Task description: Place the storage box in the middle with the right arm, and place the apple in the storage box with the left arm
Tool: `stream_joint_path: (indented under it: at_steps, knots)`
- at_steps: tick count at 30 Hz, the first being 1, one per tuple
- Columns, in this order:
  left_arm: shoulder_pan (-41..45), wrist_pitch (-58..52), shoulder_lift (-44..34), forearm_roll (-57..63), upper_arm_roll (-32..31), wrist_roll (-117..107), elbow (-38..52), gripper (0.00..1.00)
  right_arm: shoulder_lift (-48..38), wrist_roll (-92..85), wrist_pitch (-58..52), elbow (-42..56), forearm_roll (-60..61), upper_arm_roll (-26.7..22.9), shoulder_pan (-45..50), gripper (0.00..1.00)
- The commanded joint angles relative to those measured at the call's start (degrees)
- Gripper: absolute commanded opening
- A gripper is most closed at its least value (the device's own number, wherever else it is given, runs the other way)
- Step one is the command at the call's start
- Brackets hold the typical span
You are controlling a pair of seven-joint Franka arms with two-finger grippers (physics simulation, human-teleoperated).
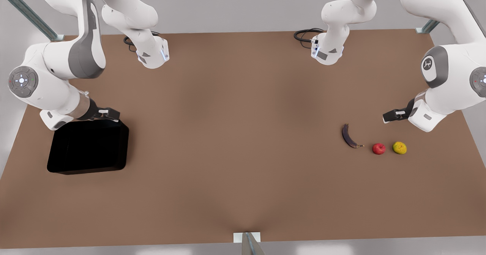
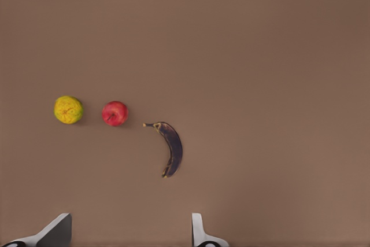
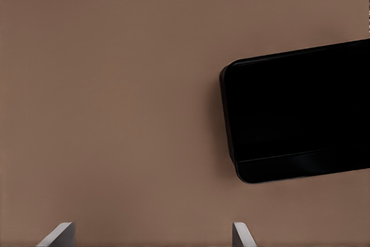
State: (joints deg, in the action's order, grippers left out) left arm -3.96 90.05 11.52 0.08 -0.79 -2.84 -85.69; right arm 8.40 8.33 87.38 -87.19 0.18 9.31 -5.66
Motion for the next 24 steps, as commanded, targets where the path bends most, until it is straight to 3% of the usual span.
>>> stream_joint_path:
  at_steps: [1,3,5,7,10,15,19,24]
  knots:
    - [0.0,0.0,0.0,-0.2,0.0,0.0,0.0,1.00,0.0,-0.3,0.0,0.0,0.0,-0.1,-0.1,1.00]
    - [-0.5,0.6,2.8,0.0,-0.2,-0.1,0.4,1.00,0.0,-0.5,-0.1,-0.1,-0.4,-0.7,-0.4,1.00]
    - [-1.8,9.8,9.7,-0.4,-0.7,0.2,-2.7,1.00,0.2,-1.9,0.8,-0.8,-0.8,-1.5,-3.8,1.00]
    - [-4.0,25.6,10.2,-0.5,-0.6,2.1,-12.0,1.00,1.1,-11.3,1.5,-0.7,-5.6,-2.8,-7.3,1.00]
    - [-6.0,39.9,10.7,-0.5,-0.5,2.2,-22.0,1.00,3.6,-24.9,8.8,-3.1,-6.0,-2.7,-17.4,1.00]
    - [-8.7,42.2,15.8,-0.3,-0.6,2.2,-22.9,1.00,10.8,-40.1,18.8,-3.3,-5.6,-2.8,-26.1,1.00]
    - [-10.8,42.7,18.9,0.1,-0.6,2.2,-20.8,1.00,16.4,-42.1,26.3,-3.8,-5.6,-2.8,-29.8,1.00]
    - [-11.9,47.3,19.4,0.3,-0.6,2.6,-23.6,1.00,17.7,-41.4,48.2,-17.3,-5.5,-2.8,-32.1,1.00]
